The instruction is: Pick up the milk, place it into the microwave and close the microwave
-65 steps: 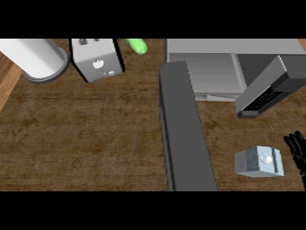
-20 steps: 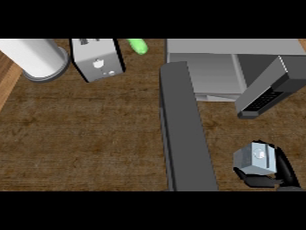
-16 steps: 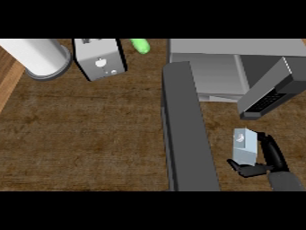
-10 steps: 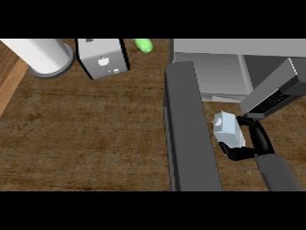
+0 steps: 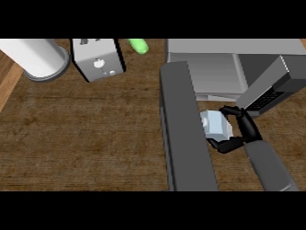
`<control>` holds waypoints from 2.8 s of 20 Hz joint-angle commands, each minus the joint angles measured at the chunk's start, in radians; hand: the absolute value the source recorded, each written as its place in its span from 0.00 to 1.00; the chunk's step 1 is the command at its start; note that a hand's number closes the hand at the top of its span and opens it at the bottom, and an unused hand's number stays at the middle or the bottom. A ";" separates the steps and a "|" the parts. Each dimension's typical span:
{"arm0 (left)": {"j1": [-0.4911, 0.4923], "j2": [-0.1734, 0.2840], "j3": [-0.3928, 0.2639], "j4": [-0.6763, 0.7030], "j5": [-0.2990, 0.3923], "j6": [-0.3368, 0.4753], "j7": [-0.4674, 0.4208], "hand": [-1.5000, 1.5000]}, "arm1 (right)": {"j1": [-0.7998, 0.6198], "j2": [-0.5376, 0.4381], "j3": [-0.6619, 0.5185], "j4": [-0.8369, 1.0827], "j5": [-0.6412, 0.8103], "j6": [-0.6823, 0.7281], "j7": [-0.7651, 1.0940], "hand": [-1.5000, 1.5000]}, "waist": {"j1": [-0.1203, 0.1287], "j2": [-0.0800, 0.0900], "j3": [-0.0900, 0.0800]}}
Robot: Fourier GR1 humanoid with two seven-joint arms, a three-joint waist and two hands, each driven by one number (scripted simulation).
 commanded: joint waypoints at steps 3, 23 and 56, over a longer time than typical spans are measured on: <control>0.021 0.040 0.086 -0.053 0.074 -0.014 0.055 0.00 | -0.043 0.043 0.023 -0.082 -0.012 -0.026 -0.009 1.00 | -0.014 -0.002 -0.001; -0.095 0.028 0.118 0.105 0.070 -0.085 0.060 0.00 | -0.431 -0.024 -0.033 0.153 0.042 -0.238 0.374 1.00 | 0.050 0.021 0.001; -0.359 0.044 0.051 0.121 0.003 -0.047 0.221 0.00 | -0.506 -0.034 -0.155 0.334 -0.017 -0.258 0.281 0.00 | 0.072 0.039 0.004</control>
